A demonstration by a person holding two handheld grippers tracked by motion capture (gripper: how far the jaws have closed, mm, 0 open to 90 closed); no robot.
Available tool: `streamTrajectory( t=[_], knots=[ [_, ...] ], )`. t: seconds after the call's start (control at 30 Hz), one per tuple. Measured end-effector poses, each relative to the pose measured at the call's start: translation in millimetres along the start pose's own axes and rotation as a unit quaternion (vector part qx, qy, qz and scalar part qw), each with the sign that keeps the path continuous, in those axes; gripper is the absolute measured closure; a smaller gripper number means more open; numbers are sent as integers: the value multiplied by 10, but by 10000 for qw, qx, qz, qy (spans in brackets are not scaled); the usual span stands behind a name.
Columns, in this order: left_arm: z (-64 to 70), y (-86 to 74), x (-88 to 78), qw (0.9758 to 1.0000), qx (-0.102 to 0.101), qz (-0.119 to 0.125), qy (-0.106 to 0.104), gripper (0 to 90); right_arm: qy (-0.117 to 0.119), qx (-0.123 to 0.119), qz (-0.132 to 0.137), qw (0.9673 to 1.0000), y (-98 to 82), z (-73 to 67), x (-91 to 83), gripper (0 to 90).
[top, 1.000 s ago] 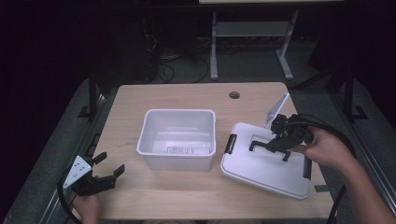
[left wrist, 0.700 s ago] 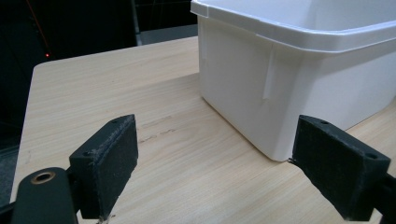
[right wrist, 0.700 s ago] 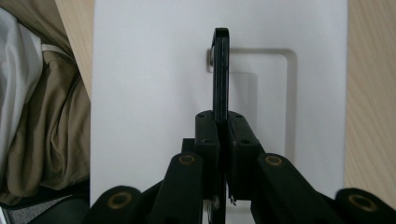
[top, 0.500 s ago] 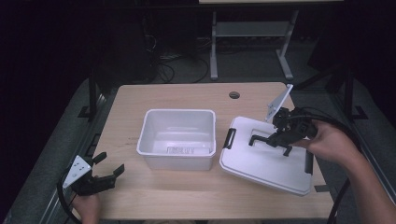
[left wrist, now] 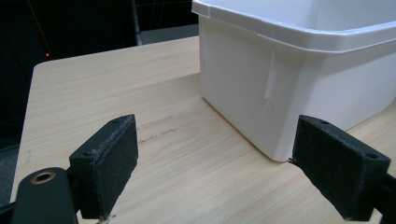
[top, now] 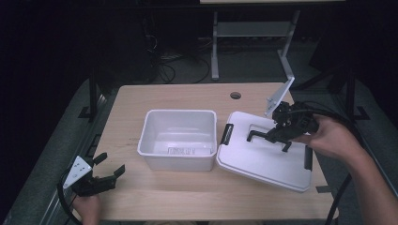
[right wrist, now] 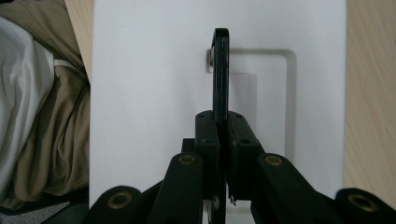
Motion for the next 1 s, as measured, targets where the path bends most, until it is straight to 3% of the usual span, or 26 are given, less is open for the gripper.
streamTrajectory(
  t=[1.0],
  knots=[
    [-22, -4, -24, 10000, -39, 47, 7, 134, 5, -446, 214, 9988, 580, -40, -62, 845]
  ],
)
Point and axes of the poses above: each handheld gripper's, and its own axes: x roughly forward along the jaws, y roughly out of its top, z roughly to its right, the point moved 9 cm from there along x, roughly forward along the jaws, and after that the axes turned 8 degrees about -z, right-handed, at the moved point
